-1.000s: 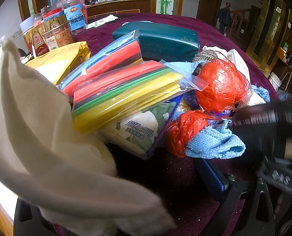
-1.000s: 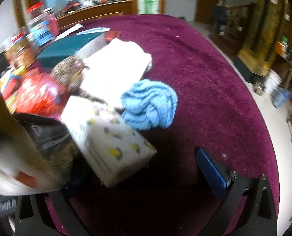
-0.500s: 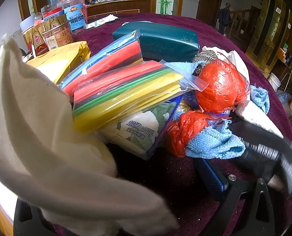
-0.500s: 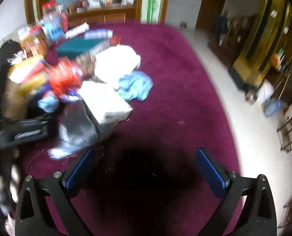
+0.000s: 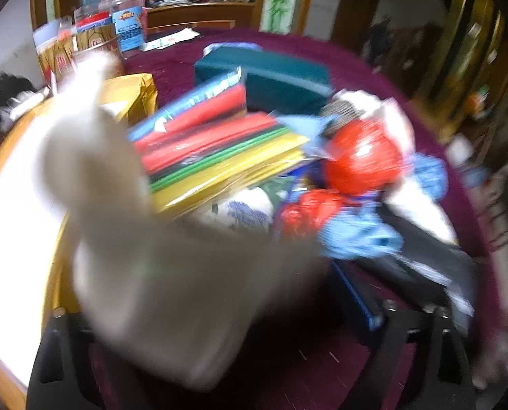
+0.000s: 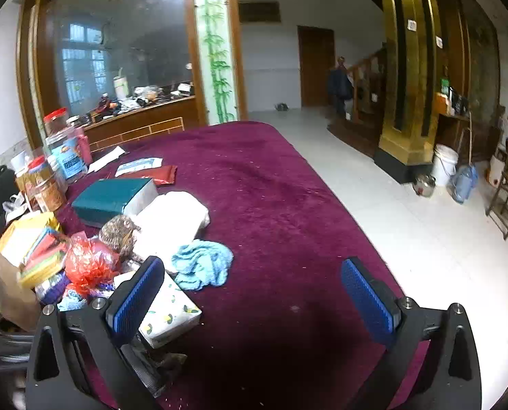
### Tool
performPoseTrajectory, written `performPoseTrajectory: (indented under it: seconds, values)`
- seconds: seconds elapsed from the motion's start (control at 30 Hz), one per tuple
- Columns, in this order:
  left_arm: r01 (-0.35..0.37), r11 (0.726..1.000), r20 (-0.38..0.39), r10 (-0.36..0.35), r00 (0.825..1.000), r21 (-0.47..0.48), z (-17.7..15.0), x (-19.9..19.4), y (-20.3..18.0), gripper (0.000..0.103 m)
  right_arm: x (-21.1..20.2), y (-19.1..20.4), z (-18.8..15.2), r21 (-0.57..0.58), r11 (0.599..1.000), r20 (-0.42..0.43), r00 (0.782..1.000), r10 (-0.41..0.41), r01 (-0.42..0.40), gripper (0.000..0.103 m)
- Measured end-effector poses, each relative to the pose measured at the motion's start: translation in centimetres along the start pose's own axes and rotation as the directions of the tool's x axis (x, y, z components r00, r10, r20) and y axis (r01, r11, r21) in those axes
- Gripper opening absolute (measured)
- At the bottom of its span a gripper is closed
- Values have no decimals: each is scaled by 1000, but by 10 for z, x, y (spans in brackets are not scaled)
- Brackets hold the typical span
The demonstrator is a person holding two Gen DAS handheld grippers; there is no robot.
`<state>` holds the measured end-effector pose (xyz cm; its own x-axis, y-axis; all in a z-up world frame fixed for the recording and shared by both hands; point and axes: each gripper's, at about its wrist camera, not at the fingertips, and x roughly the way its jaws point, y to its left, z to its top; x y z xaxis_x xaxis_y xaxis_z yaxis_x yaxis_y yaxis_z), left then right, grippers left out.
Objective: Organize soft objects
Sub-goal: 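Grasp the white cloth with the left gripper, then carry the white cloth to the tray with left gripper while right gripper grasps red bag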
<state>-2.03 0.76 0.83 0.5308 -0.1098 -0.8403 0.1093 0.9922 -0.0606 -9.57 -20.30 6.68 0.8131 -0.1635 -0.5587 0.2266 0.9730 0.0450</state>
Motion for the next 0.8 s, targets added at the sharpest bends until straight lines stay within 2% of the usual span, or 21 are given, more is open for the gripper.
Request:
performPoseTrajectory:
  seconds: [0.07, 0.13, 0.33, 0.53, 0.8]
  values:
    - [115, 993, 24, -114, 993, -29, -6, -22, 12, 93, 4, 0, -5, 6, 1000, -9, 1000, 10, -10, 103]
    - [177, 984, 66, -174, 982, -37, -14, -47, 26, 93, -2, -3, -5, 30, 999, 25, 999, 29, -29, 103]
    - [237, 971, 143, -233, 962, -15, -34, -85, 52, 93, -1, 2, -3, 22, 998, 15, 998, 59, -60, 103]
    - [128, 988, 192, -143, 971, 91, -37, -91, 36, 93, 3, -1, -3, 43, 996, -10, 997, 75, -74, 103]
    - [-18, 979, 137, -10, 990, 203, -10, -53, 20, 93, 6, 0, -4, 33, 997, -17, 997, 69, -68, 103]
